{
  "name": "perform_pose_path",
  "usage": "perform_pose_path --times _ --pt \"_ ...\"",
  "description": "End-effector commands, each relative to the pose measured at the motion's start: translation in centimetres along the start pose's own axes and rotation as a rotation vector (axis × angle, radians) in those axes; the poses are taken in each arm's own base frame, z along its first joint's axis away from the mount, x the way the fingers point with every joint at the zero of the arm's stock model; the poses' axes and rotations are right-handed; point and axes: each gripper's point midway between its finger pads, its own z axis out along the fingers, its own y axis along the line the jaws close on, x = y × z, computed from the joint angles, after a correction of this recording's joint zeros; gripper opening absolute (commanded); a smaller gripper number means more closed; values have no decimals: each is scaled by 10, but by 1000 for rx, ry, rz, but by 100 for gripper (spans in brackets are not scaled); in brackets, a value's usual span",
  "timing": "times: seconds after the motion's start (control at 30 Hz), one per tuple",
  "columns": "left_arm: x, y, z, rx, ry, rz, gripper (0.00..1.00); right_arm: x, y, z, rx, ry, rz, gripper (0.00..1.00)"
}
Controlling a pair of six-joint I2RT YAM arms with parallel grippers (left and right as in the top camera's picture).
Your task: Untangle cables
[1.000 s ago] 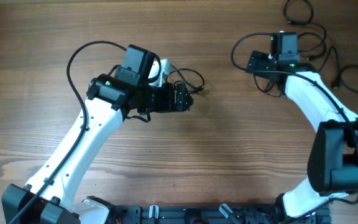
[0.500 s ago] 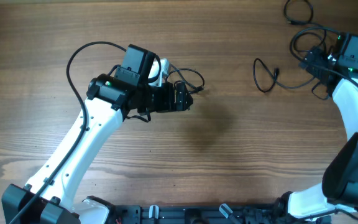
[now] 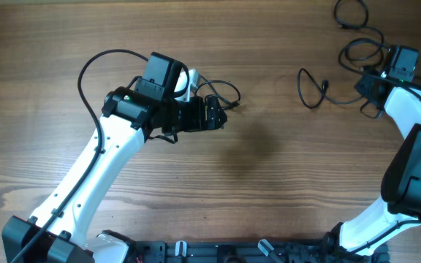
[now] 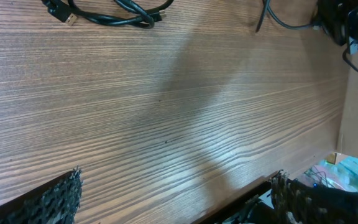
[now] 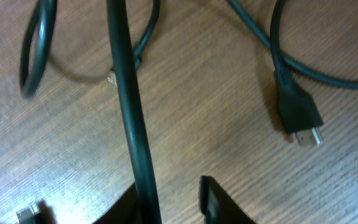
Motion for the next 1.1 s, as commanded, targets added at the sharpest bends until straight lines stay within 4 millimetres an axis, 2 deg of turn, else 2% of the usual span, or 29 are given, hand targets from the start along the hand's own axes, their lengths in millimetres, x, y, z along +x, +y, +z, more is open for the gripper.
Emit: perform_pose_path --times 0.0,0.13,0.23,0.33,0.37,0.47,0.5,0.63,0.7,0.83,0.9,0.97,1.0,1.03,1.07 --pt "-1 4 0 -8 -4 -17 100 -18 -8 2 15 -50 25 23" --pt "-2 4 0 -7 -5 -17 100 -35 -22 2 19 -100 31 19" --pt "-4 2 0 -1 -16 -11 100 -45 -20 2 -1 -137 -53 5" --pt "-5 2 0 1 -20 -9 100 -46 -20 2 0 -140 -64 5" --pt "-5 2 0 1 -20 -9 100 -43 -21 2 3 -129 -63 23" --pt "-5 2 0 1 -20 -8 100 -35 -21 3 -5 -94 -51 87" --pt "-5 2 0 1 -20 -9 100 -32 -22 3 -2 -83 -27 92" --pt "-5 2 0 0 -19 -9 100 -30 -21 1 -36 -59 102 100" --pt "-5 2 0 0 -19 -9 100 -52 -16 -14 -137 -90 131 100" --pt "-5 2 0 1 -20 -8 100 -101 -25 -60 -306 -177 187 100" --pt "-5 2 0 0 -19 -9 99 -113 -39 -68 -327 -196 253 100" --pt "-5 2 0 0 -19 -10 100 -114 -57 -67 -301 -188 319 100" --pt "-5 2 0 -1 -17 -10 100 -112 -71 -64 -252 -183 349 100" --pt "-4 2 0 -1 -16 -11 100 -106 -100 -59 -128 -181 419 100" --pt "-4 2 0 -1 -16 -11 100 -103 -115 -57 -60 -187 429 100"
